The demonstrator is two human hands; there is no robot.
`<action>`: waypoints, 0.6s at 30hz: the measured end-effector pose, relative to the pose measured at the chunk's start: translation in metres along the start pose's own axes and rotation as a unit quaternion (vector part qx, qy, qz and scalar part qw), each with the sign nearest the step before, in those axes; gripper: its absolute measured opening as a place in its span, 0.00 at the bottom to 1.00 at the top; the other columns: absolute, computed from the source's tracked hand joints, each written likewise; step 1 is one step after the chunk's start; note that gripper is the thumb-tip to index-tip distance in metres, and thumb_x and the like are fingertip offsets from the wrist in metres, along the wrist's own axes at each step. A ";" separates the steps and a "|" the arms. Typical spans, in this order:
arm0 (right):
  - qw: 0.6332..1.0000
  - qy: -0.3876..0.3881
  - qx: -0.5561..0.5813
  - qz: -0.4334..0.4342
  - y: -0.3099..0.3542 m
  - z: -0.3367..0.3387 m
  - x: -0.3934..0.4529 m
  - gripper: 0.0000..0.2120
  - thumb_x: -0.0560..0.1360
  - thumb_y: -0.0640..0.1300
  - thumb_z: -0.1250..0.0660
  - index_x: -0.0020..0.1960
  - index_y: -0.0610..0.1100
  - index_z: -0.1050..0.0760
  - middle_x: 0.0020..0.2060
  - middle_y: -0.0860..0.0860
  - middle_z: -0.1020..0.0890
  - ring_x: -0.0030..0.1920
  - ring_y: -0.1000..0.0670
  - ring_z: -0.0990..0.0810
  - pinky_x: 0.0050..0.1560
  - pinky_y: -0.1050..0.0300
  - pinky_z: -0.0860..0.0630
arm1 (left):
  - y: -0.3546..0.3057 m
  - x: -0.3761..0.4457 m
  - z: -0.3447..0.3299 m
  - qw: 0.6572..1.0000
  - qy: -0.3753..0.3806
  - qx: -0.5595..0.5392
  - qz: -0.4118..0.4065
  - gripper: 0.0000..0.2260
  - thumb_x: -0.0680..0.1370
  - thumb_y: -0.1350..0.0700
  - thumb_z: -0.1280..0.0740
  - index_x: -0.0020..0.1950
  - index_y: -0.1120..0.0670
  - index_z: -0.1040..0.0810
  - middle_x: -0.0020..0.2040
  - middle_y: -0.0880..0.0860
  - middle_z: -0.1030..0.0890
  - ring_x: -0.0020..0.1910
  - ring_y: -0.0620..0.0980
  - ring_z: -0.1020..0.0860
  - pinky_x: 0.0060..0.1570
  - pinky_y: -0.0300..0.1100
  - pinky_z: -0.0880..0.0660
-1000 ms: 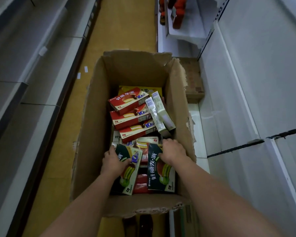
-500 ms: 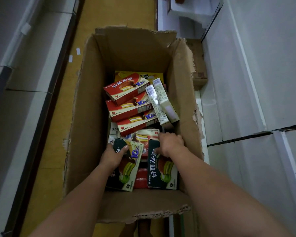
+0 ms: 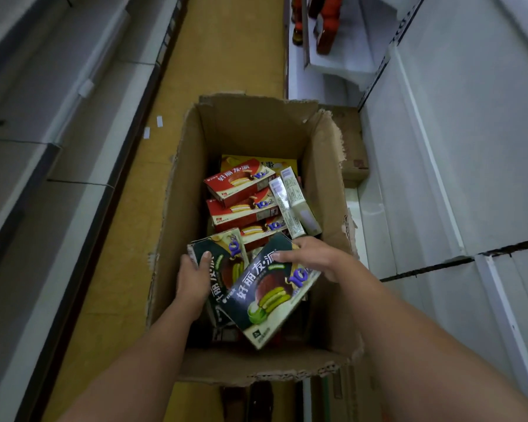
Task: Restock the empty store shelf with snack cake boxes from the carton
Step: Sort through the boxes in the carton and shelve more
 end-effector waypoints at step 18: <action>0.971 0.112 0.188 0.097 0.126 -0.024 -0.107 0.18 0.66 0.43 0.27 0.54 0.40 0.24 0.46 0.40 0.16 0.41 0.43 0.15 0.44 0.48 0.17 | -0.113 -0.058 0.103 0.970 0.239 -0.020 -0.044 0.16 0.77 0.49 0.33 0.62 0.54 0.27 0.55 0.56 0.19 0.48 0.52 0.19 0.43 0.43 0.22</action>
Point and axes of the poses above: each hand's wrist, its own x-axis towards the middle knuckle, its own z-axis out of the back of the hand, y = z × x, the point moved 5 cm from there along x, towards the middle knuckle
